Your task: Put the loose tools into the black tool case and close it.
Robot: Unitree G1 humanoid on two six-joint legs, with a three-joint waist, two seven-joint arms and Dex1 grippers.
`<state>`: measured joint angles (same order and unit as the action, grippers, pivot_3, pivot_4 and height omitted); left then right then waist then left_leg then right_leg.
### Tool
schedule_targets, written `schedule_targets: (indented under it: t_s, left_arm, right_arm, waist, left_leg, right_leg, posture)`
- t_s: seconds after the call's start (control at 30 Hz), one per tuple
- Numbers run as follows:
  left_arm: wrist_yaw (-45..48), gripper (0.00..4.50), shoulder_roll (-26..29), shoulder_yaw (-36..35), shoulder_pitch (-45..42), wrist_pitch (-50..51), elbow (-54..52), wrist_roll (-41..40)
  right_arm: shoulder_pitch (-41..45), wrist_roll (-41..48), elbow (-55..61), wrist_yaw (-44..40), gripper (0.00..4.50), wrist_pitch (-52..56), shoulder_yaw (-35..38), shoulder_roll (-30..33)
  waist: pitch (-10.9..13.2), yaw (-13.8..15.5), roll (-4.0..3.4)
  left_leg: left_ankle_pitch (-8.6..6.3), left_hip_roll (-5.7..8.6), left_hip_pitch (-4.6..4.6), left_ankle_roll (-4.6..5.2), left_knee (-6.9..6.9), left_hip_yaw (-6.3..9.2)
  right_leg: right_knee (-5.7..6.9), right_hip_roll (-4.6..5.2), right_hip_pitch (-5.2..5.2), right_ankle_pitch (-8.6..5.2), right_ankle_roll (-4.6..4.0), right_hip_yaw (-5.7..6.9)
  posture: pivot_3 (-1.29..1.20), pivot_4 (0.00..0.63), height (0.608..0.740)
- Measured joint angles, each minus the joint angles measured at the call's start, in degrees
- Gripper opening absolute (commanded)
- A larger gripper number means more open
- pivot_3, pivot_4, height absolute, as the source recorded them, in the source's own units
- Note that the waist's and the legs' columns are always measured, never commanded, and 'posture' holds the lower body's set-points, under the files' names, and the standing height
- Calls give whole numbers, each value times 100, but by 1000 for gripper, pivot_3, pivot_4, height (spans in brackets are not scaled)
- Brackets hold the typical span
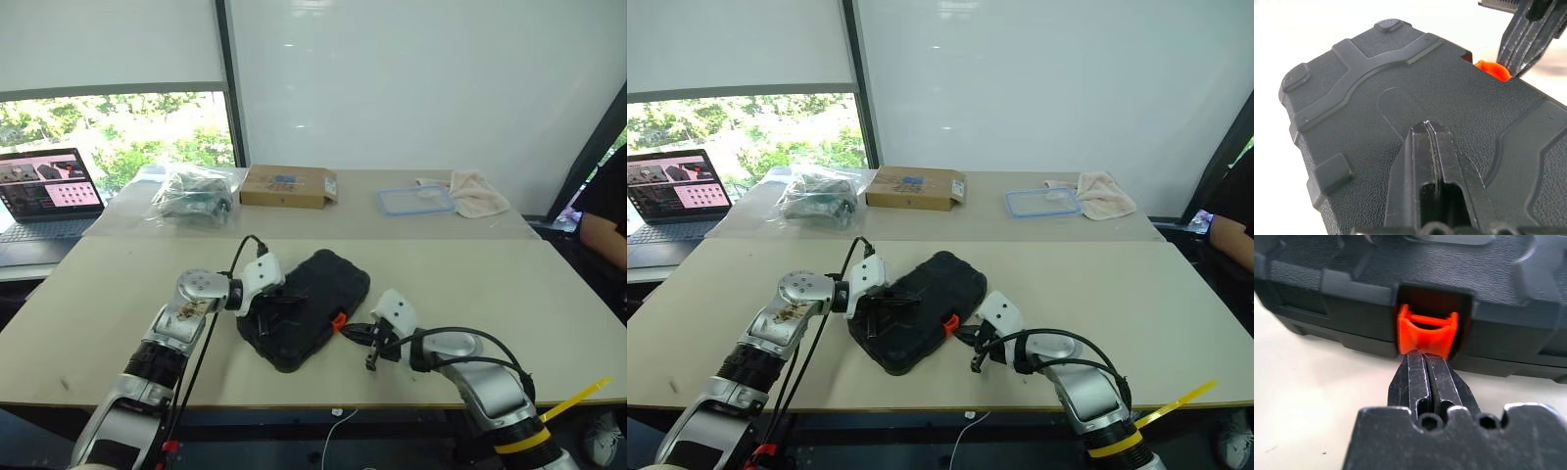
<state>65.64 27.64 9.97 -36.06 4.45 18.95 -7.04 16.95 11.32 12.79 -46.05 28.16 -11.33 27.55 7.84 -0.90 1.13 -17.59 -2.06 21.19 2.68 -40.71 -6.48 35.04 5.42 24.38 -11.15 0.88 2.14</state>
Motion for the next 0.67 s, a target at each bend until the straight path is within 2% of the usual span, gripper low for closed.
schedule_targets:
  t_s: [0.03, 0.1, 0.17, 0.27, 0.33, 0.4, 0.47, 0.57, 0.67]
  left_arm:
    - [-29, 257, -70, -192, 85, -32, -32, -201]
    - [-24, 663, -115, -469, 292, 28, -185, -591]
    - [61, 1362, 5, -708, 535, 159, -425, -914]
    - [140, 2473, 714, -1198, 1132, 371, -766, -1139]
    - [144, 2998, 990, -1529, 1475, 319, -931, -1264]
    - [139, 3772, 1301, -1975, 2171, 0, -1165, -1320]
    - [99, 4468, 1539, -2247, 2788, -131, -1167, -1241]
    - [-10, 4468, 1588, -2415, 3450, -278, -1176, -1194]
    - [-127, 4468, 1581, -2459, 3649, -391, -1296, -1195]
  right_arm:
    - [-98, 147, 167, -10, 753, 3, 167, 17]
    - [-274, 440, 475, -73, 1380, -12, 554, 129]
    - [-501, 589, 726, -218, 2059, -214, 932, 388]
    - [-1162, 558, 766, -520, 3088, -893, 1366, 870]
    - [-1403, 558, 625, -763, 3668, -1400, 1520, 996]
    - [-1490, 784, 256, -1354, 4425, -2382, 1757, 1013]
    - [-1542, 866, -162, -1693, 4500, -2785, 1987, 1217]
    - [-1434, 918, -801, -2016, 4500, -3163, 2201, 1439]
    - [-1244, 917, -1140, -2262, 4500, -3557, 2186, 1481]
  waist:
    - [1, 4, 0]
    - [2, 10, 1]
    - [3, 6, 3]
    - [5, -19, 6]
    - [7, -11, 7]
    - [9, -8, 5]
    - [14, 10, 4]
    - [42, 81, 20]
    - [46, 170, 24]
  left_leg:
    - [-2, 0, 6, 3, 2, 0]
    - [-5, -1, 21, 7, 4, 1]
    - [-6, -1, 34, 9, 3, 0]
    - [-7, 4, 59, 8, 24, -6]
    - [-1, 5, 76, -2, 29, -5]
    - [-2, 9, 69, 0, 37, -11]
    - [-8, 11, 62, 10, 38, -12]
    - [-10, 15, 71, 13, 36, -12]
    - [-4, 14, 72, 3, 33, -6]
  right_leg:
    - [-2, 0, 5, 0, 0, 0]
    - [-3, 1, 16, 0, 0, 3]
    - [-4, -1, 28, -1, 1, 5]
    - [-6, -2, 65, -8, 0, 0]
    - [-8, -2, 81, -8, 0, 2]
    - [-17, 1, 76, -10, 3, -1]
    - [-17, 11, 67, -14, 10, 3]
    - [-18, 28, 74, -14, 10, 12]
    - [-15, 28, 74, -13, 4, 17]
  posture:
    - [0, 150, 740]
    - [0, 150, 740]
    - [0, 150, 740]
    - [0, 150, 740]
    - [0, 150, 740]
    - [0, 150, 740]
    - [0, 150, 740]
    - [0, 150, 740]
    - [0, 150, 740]
